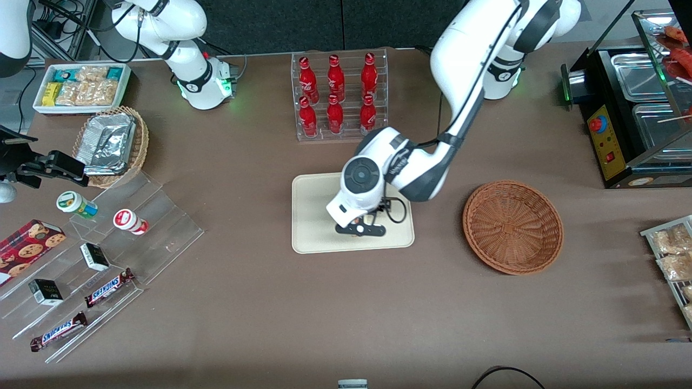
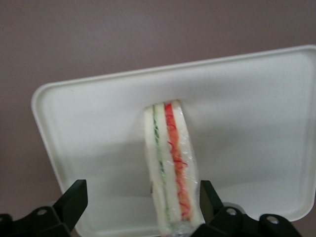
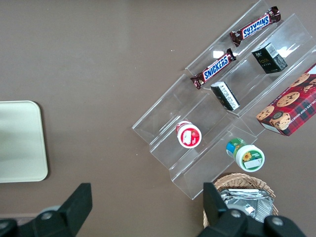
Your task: Place sandwich from basket to tray
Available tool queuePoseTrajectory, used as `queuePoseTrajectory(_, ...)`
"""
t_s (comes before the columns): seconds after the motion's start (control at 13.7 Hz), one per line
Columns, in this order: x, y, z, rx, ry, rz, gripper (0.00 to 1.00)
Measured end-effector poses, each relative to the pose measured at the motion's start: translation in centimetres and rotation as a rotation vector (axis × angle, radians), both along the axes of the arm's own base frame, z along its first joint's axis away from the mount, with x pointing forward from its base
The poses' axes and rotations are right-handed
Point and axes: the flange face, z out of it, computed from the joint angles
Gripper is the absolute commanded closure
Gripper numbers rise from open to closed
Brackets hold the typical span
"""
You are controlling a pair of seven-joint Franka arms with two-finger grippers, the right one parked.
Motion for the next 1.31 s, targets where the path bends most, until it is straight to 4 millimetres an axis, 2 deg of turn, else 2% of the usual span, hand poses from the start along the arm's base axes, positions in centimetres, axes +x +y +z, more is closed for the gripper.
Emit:
queuePoseTrajectory(0.15,1.2,2.0,2.3,0.003,0.01,-0.025,0.0)
queuePoseTrajectory(0.22,1.9,3.6,3.8,0.013,0.02,-0.012,0.0)
queuePoseTrajectory(0.51,4.6,12.4,11.7,0.033,0.059,0.047,0.0)
queuePoseTrajectory(0.66,5.4,16.7,14.4,0.027,0.074,0.009,0.0)
queuePoseTrajectory(0.88,6.9,24.9,17.5,0.003,0.077,-0.001,0.0)
queuePoseTrajectory(1.02,6.8,29.7,18.8,-0.006,0.074,0.018,0.0)
queuePoseTrajectory(1.17,6.1,33.2,20.0,-0.011,0.072,0.038,0.0)
queuePoseTrajectory(1.31,5.2,35.5,20.8,-0.01,0.071,0.063,0.0)
